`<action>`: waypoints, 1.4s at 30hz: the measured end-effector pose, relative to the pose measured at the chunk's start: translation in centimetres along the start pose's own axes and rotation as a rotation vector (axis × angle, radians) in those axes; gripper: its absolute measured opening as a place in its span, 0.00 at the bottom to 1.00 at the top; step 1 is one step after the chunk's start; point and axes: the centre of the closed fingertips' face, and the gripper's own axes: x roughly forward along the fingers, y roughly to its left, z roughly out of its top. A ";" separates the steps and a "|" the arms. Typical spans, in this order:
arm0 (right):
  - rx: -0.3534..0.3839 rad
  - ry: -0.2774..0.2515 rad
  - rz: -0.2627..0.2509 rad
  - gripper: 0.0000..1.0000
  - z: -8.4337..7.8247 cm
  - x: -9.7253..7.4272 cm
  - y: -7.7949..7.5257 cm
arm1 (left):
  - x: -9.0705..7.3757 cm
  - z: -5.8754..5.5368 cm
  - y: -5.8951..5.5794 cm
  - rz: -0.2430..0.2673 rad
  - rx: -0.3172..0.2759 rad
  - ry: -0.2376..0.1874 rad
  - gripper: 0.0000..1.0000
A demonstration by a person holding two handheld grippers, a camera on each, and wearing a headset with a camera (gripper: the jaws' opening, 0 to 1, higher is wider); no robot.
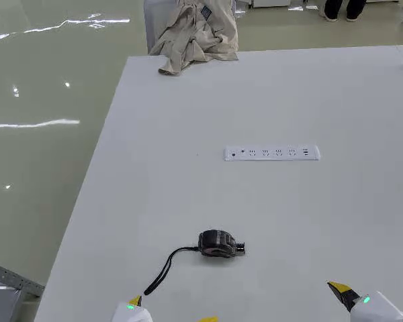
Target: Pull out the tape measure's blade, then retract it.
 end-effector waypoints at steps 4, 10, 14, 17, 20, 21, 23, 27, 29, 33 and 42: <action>-0.013 0.004 0.009 0.90 0.2 0.6 0.0 | 0.5 0.2 -0.1 -0.013 0.011 -0.011 1.00; -0.032 0.008 0.020 0.90 0.5 1.4 0.0 | 1.2 0.6 -0.2 -0.021 0.023 -0.011 1.00; -0.046 0.014 0.030 0.89 0.6 2.0 0.1 | 1.7 0.9 -0.2 -0.025 0.038 -0.014 1.00; -0.054 0.021 0.037 0.89 0.5 2.5 0.1 | 2.1 1.1 -0.2 -0.031 0.044 -0.015 1.00; -0.062 0.027 0.044 0.89 0.4 3.0 0.0 | 2.5 1.2 -0.4 -0.041 0.053 -0.019 1.00; -0.064 0.028 0.045 0.89 0.4 3.2 0.0 | 2.7 1.2 -0.5 -0.044 0.057 -0.016 1.00; -0.069 0.032 0.048 0.88 0.4 3.4 -0.1 | 3.0 1.1 -0.6 -0.049 0.062 -0.012 1.00; -0.083 0.030 0.058 0.87 0.6 4.0 -0.1 | 3.7 1.2 -0.8 -0.067 0.075 -0.010 1.00; -0.091 0.029 0.064 0.86 0.7 4.4 -0.2 | 3.9 1.4 -0.9 -0.076 0.080 -0.017 1.00; -0.112 0.036 0.069 0.85 0.7 5.1 -0.3 | 4.5 1.2 -0.7 -0.080 0.089 -0.006 1.00; -0.149 0.053 0.084 0.83 1.1 6.8 -0.7 | 5.8 1.6 -0.6 -0.096 0.122 0.009 1.00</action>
